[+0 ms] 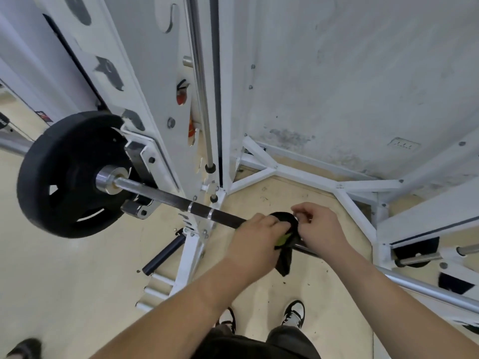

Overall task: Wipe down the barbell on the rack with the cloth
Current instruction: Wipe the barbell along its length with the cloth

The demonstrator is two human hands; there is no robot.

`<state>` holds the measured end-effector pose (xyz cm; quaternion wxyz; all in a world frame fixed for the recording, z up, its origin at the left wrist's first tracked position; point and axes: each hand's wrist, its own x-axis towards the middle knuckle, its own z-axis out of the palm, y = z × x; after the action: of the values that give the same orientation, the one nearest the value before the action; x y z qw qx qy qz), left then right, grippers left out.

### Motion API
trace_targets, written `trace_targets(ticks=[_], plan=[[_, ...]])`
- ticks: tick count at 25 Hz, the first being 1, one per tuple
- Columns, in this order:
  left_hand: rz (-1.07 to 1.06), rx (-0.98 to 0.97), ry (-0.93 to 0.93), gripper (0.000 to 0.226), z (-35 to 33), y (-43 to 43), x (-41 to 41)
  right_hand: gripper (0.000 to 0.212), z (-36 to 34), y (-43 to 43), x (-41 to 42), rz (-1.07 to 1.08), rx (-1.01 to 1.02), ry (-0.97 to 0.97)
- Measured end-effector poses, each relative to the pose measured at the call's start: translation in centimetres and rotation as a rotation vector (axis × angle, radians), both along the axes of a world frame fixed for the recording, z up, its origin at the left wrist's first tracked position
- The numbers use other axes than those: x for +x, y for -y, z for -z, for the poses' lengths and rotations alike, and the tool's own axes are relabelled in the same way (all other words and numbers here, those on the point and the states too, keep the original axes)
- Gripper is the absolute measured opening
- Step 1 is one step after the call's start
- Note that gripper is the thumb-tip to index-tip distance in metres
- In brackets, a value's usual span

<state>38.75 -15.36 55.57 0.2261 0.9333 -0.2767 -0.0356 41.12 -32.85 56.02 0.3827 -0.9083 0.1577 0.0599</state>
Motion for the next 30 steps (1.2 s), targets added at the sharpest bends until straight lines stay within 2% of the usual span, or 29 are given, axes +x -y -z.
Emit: trace_targets(ticks=[3,4,5,7,8,9,11,12,16,17,19,20,21,24,25,27,28,29,30], plan=[[-0.372,-0.024,-0.041,0.035,0.6,-3.2,2.3,0.029,-0.2,-0.4,0.2,0.018,0.008,0.019],[-0.404,-0.035,-0.013,0.036,0.4,-3.0,1.6,0.028,-0.1,-0.7,0.3,0.012,0.015,0.018],[-0.315,-0.027,-0.052,0.039,-0.1,-2.2,0.1,0.028,0.0,-1.2,0.3,0.000,0.023,0.014],[-0.059,-0.049,-0.009,0.046,0.5,-1.9,-1.4,0.028,-0.1,-2.6,0.7,-0.035,0.046,-0.010],[-0.044,-0.044,0.002,0.047,0.7,-3.4,-0.3,0.027,-0.1,-3.5,1.0,-0.077,0.036,-0.004],[-0.152,-0.048,-0.010,0.046,0.8,-5.4,1.5,0.026,-0.1,-4.3,1.2,-0.121,0.021,0.006],[-0.498,-0.052,0.031,0.039,0.9,-9.0,3.4,0.021,-0.4,-6.0,1.6,-0.177,0.022,0.009],[-0.580,-0.041,0.061,0.037,1.0,-9.4,3.2,0.019,-0.4,-6.8,1.8,-0.201,0.023,-0.005],[-0.234,-0.016,0.080,0.042,1.3,-9.4,1.7,0.016,-0.1,-9.6,2.7,-0.321,-0.027,-0.052],[-0.312,-0.011,0.046,0.037,1.1,-11.4,3.5,0.015,-0.2,-9.8,2.8,-0.330,-0.035,-0.056],[-0.637,0.031,0.022,0.025,1.0,-14.4,5.7,0.016,-0.2,-9.8,2.9,-0.320,-0.034,-0.055],[-0.719,0.029,0.054,0.024,1.1,-14.2,5.4,0.015,-0.1,-9.7,2.7,-0.302,-0.023,-0.051],[-0.688,0.032,0.058,0.030,1.2,-13.0,4.1,0.014,0.1,-9.6,2.5,-0.290,-0.013,-0.048],[-0.280,-0.052,0.133,0.051,2.3,-10.6,1.3,0.018,0.0,-9.4,2.4,-0.285,0.006,-0.030],[-0.276,-0.063,0.099,0.050,2.3,-11.2,2.0,0.026,-0.2,-9.0,2.3,-0.289,0.000,-0.012],[-0.522,-0.075,0.078,0.040,2.2,-11.2,3.4,0.047,-0.7,-7.9,2.1,-0.248,-0.006,0.009],[-0.573,-0.067,0.104,0.035,2.1,-9.5,2.9,0.054,-0.8,-7.0,2.1,-0.197,0.001,0.010],[-0.523,-0.071,0.128,0.032,2.2,-7.4,2.0,0.057,-0.8,-6.4,2.1,-0.155,0.012,0.014],[-0.388,-0.103,0.124,0.031,2.1,-4.8,0.4,0.058,-0.9,-6.0,2.1,-0.134,0.020,0.012]])
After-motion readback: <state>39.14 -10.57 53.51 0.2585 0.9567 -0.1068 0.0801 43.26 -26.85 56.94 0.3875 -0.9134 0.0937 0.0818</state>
